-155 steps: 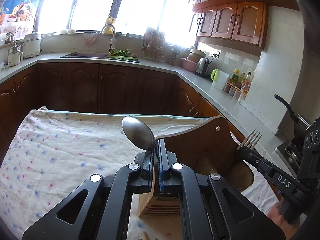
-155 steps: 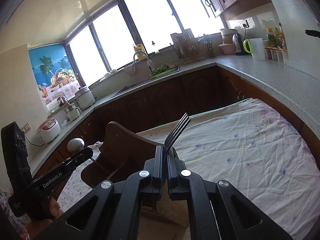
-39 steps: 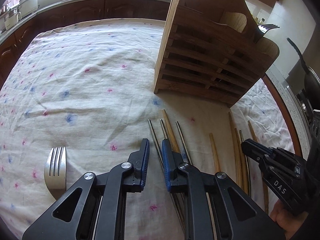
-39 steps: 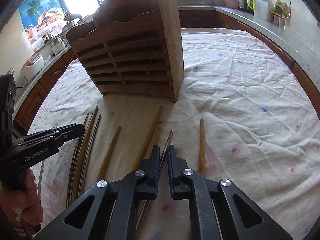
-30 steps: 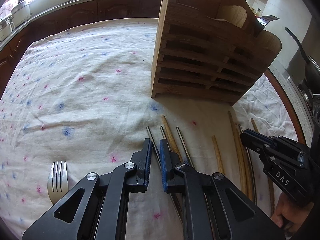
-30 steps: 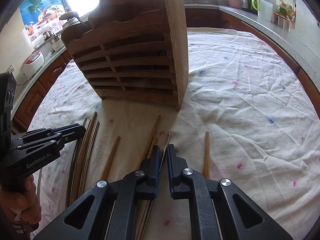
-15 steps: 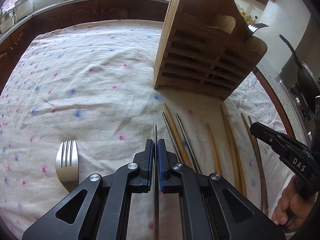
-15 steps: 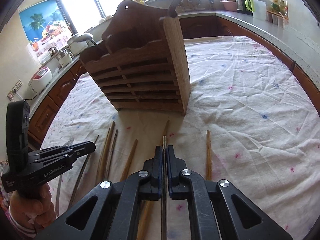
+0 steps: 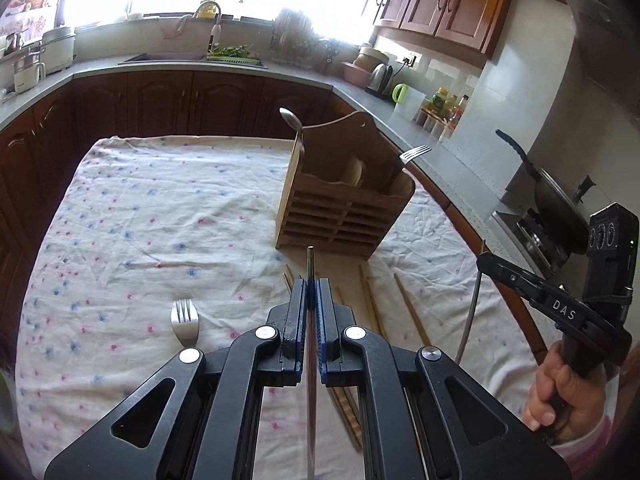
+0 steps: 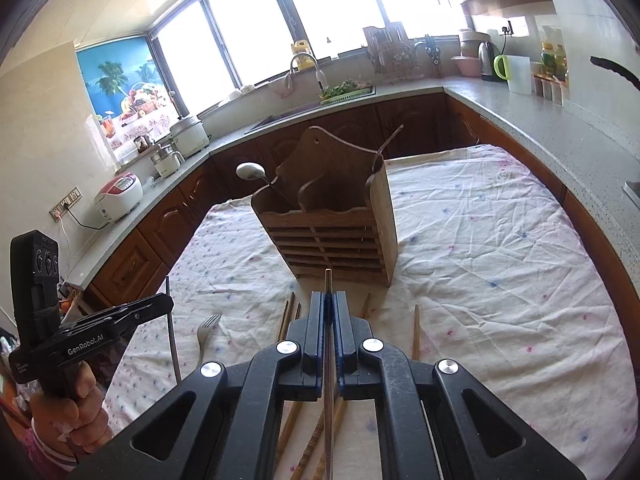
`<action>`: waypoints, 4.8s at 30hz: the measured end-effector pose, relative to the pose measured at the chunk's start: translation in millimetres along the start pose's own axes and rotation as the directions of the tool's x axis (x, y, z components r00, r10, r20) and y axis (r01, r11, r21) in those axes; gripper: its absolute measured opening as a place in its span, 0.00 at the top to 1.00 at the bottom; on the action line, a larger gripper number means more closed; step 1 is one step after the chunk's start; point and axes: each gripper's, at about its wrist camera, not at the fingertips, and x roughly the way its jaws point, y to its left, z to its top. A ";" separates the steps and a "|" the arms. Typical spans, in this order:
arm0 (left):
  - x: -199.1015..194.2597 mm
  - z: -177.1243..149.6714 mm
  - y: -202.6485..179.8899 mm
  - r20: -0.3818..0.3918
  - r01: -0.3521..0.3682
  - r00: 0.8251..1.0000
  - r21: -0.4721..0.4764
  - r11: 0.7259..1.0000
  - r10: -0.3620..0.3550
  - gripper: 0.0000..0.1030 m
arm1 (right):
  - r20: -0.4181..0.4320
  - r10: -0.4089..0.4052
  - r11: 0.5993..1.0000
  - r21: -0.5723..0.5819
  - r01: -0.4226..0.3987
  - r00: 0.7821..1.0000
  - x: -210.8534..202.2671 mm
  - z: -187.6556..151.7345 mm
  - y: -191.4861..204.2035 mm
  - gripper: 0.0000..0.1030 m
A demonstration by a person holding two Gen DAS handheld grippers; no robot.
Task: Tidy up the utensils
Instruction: 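Carry the metal chopstick into the holder while the right tool inserts the wooden chopstick, then open both tools to release the chopsticks into the holder, then move both open tools back toward the remaining chopsticks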
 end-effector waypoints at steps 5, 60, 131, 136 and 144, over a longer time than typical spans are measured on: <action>-31.0 5.7 -4.4 0.064 0.014 0.998 0.007 1.000 -0.014 0.97 | 0.066 0.007 1.000 -0.011 -0.007 0.998 -25.8 11.3 6.0 0.96; 98.6 142.9 8.7 0.219 -0.073 0.972 -0.051 0.996 0.082 0.96 | 0.239 -0.092 0.994 0.075 0.076 0.967 90.1 122.1 -50.0 0.96; 41.9 -76.4 29.6 -0.077 -0.165 0.985 -0.173 0.971 0.153 0.17 | -0.013 -0.064 0.986 0.151 0.065 0.998 6.7 -79.8 -46.2 0.02; 50.3 -69.1 25.6 -0.089 -0.168 0.984 -0.153 0.974 0.156 0.17 | -0.025 -0.067 0.986 0.150 0.070 0.997 12.1 -76.0 -47.5 0.02; 69.2 -58.6 21.3 -0.111 -0.160 0.983 -0.127 0.979 0.146 0.26 | -0.032 -0.084 0.987 0.135 0.088 0.996 22.4 -66.0 -53.7 0.03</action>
